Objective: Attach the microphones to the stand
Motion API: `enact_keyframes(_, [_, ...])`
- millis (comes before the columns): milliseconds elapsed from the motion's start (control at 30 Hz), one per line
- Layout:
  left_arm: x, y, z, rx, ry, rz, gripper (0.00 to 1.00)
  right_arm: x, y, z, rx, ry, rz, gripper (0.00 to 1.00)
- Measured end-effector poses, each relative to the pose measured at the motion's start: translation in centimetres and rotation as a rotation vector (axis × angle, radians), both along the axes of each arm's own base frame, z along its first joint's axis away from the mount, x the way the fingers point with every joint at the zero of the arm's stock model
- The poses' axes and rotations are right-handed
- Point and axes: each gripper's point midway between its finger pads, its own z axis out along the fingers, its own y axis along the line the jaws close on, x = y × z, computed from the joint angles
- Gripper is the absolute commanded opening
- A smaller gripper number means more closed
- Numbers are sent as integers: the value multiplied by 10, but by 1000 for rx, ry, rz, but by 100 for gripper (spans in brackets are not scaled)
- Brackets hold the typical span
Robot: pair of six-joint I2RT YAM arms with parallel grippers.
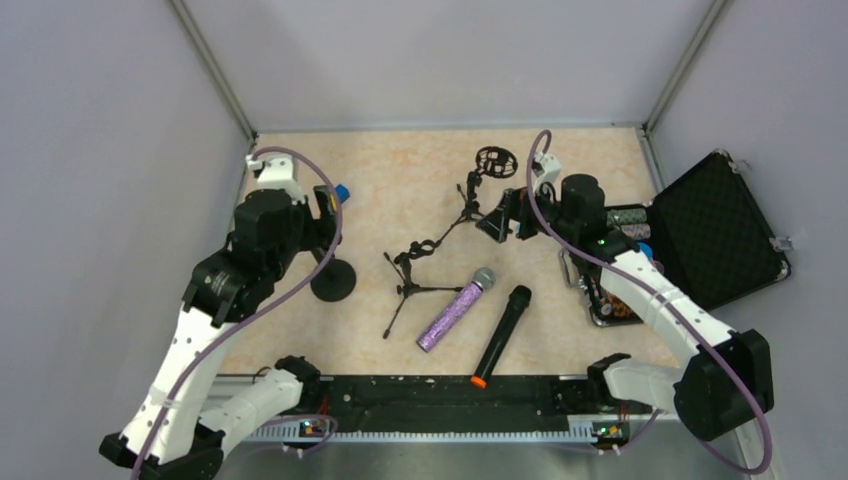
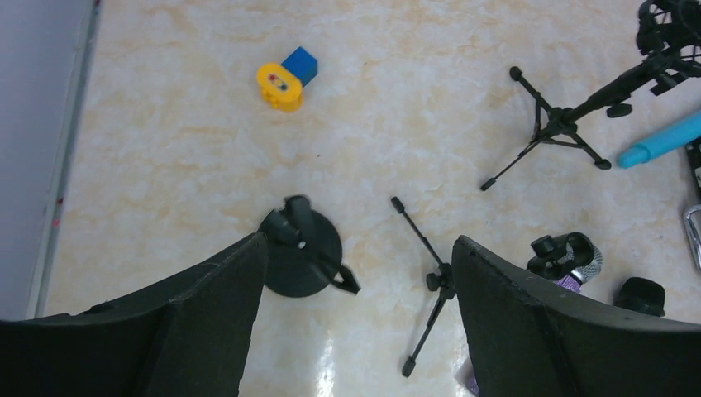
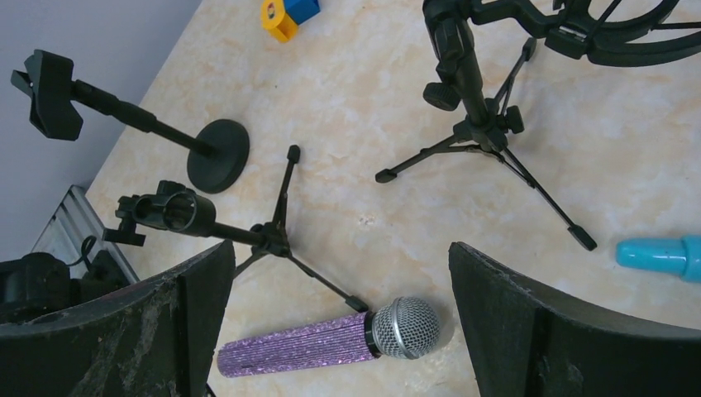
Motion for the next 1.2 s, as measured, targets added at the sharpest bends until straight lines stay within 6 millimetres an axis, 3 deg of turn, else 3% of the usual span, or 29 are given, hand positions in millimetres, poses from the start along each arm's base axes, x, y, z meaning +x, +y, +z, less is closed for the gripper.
enact_keyframes(133, [-27, 25, -4, 19, 32, 79, 87, -1, 4, -4, -5, 11, 10, 99])
enact_keyframes(267, [-40, 42, -17, 59, 77, 140, 88, -3, 7, -5, -4, 12, 20, 99])
enact_keyframes(533, [-37, 39, -81, 122, 259, 171, 96, -4, 8, -6, -5, 15, 27, 99])
enact_keyframes(633, [-35, 38, -92, 124, 284, 181, 97, -4, 9, -6, -5, 15, 27, 99])
enact_keyframes(1067, [4, 33, -86, 0, 225, 202, 95, -14, 17, -7, -11, 27, 74, 99])
enact_keyframes(1200, [13, 41, -84, -34, 219, 216, 93, -23, 35, 10, -3, -5, 137, 99])
